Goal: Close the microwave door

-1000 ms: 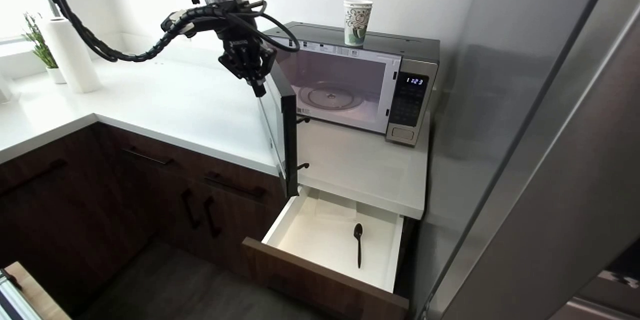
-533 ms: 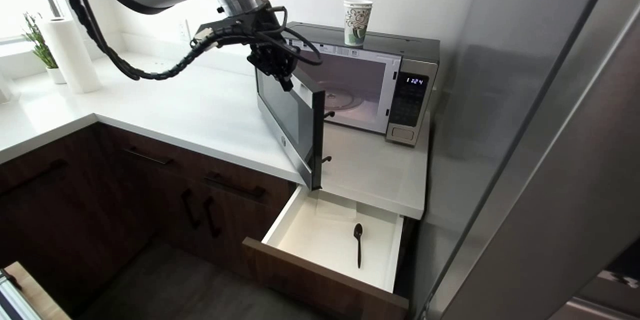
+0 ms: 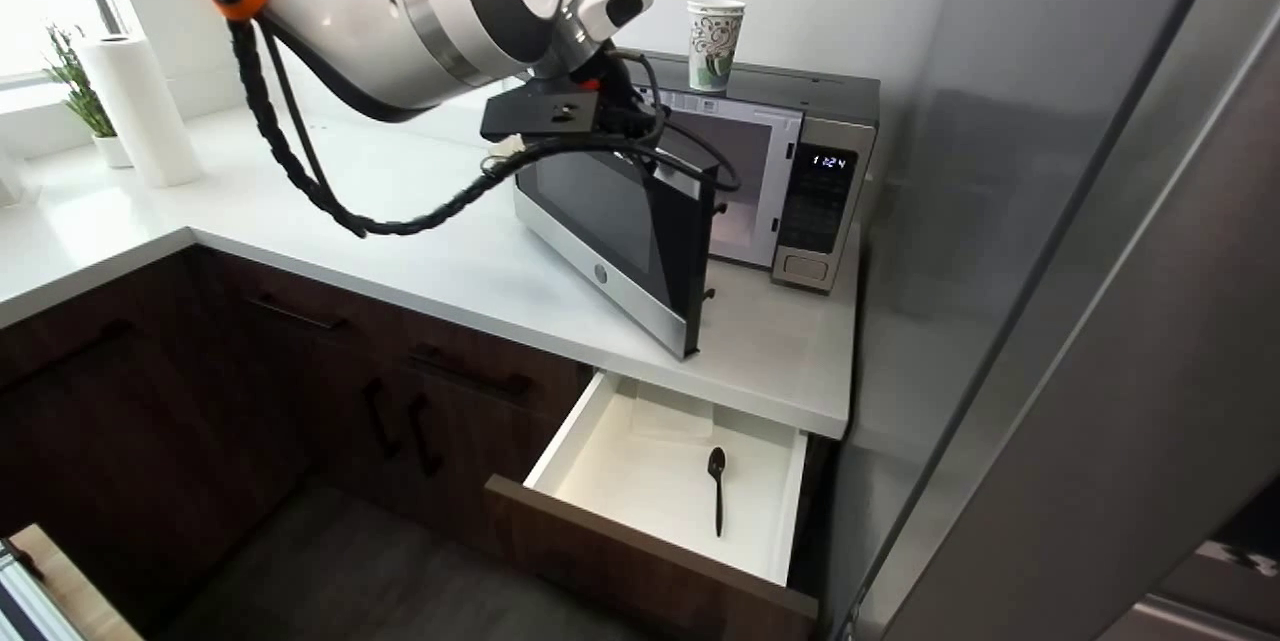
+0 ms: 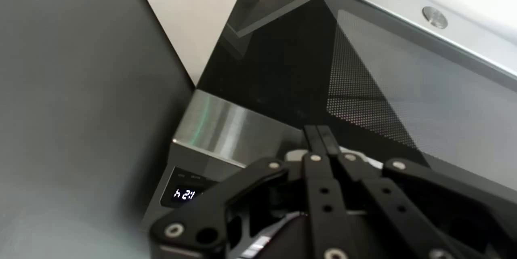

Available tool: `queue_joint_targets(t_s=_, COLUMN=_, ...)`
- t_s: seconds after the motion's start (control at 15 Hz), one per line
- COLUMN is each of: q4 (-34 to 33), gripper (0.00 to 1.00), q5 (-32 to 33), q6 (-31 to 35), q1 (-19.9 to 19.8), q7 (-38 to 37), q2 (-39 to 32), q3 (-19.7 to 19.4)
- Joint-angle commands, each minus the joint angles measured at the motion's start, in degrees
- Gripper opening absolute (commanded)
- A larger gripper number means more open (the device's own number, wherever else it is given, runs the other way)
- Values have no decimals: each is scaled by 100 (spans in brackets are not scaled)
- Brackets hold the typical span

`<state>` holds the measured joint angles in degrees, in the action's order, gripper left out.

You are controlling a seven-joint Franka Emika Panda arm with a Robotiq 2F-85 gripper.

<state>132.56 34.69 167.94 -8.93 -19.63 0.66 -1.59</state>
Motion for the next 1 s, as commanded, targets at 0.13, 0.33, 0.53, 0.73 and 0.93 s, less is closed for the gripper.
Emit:
queue_joint_targets(t_s=0.13, q4=-276, gripper=1, q5=388, q6=491, q1=-148, q7=-134, q2=-376, q3=-149)
queue_joint_targets(t_s=0.33, q4=-382, gripper=1, q5=413, q6=506, q1=-151, q7=-146, q2=-480, q3=-145)
queue_joint_targets(t_s=0.53, q4=-427, gripper=0, q5=312, q6=644, q1=-181, q7=4, q2=-628, q3=-125)
queue_joint_targets(t_s=0.73, q4=-746, gripper=0, q5=418, q6=1022, q1=-203, q7=-139, q2=-1004, q3=-217)
queue_joint_targets(t_s=0.93, q4=-984, gripper=0, q5=334, q6=1798, q1=-317, q7=53, q2=-1419, q3=-183)
